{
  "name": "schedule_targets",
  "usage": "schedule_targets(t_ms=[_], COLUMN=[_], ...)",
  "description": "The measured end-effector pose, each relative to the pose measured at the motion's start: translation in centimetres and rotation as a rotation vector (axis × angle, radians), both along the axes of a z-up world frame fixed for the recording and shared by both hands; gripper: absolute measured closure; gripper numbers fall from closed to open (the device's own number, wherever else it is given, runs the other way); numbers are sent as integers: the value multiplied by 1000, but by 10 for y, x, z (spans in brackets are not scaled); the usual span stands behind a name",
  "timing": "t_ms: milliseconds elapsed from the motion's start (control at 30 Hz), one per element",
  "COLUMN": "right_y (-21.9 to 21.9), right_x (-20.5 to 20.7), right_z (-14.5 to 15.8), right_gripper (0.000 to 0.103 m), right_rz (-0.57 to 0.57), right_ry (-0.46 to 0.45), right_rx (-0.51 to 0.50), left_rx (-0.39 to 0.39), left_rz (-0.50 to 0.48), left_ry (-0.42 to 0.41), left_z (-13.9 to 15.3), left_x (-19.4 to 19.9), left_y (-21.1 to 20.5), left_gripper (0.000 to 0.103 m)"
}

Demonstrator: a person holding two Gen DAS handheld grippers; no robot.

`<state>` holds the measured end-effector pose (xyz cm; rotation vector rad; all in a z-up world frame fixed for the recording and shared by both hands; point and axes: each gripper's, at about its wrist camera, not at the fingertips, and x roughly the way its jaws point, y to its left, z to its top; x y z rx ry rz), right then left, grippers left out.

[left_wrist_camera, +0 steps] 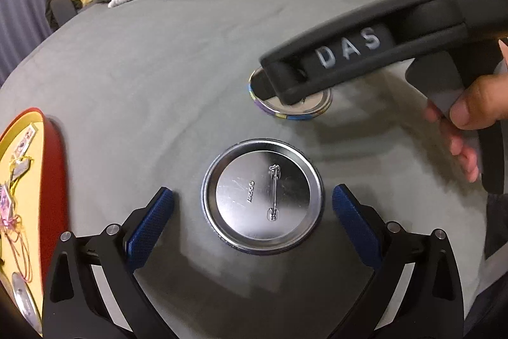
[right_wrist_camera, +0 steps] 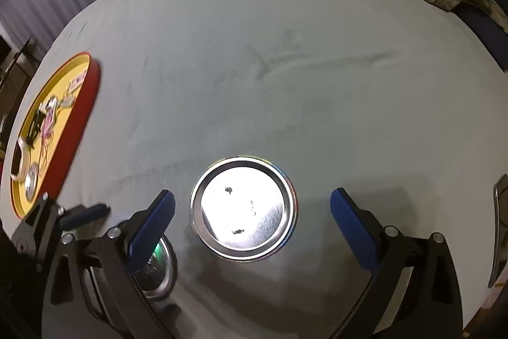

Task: Organize jewelry
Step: 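Move the right tool to a silver badge pin and grasp it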

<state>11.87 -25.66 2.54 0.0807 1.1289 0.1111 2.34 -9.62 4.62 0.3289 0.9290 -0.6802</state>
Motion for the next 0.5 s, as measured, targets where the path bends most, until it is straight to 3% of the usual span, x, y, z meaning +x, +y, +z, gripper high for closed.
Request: schedule_targets(t_ms=[233,400,500], right_y=[12,8,15], right_x=[-3,-5,-1], right_z=[-12,-13,-11], right_gripper=[7,9,16], right_rz=[105,118,128], right_ry=[3,3,5], right_rx=[-110,-120,-135], left_rx=[-20,-29,-27], left_rz=[-4,-1,4], left_ry=[11,16,13], left_z=[-2,-3,-3], left_x=[5,4,4], left_y=[2,4,3], left_gripper=[5,6,6])
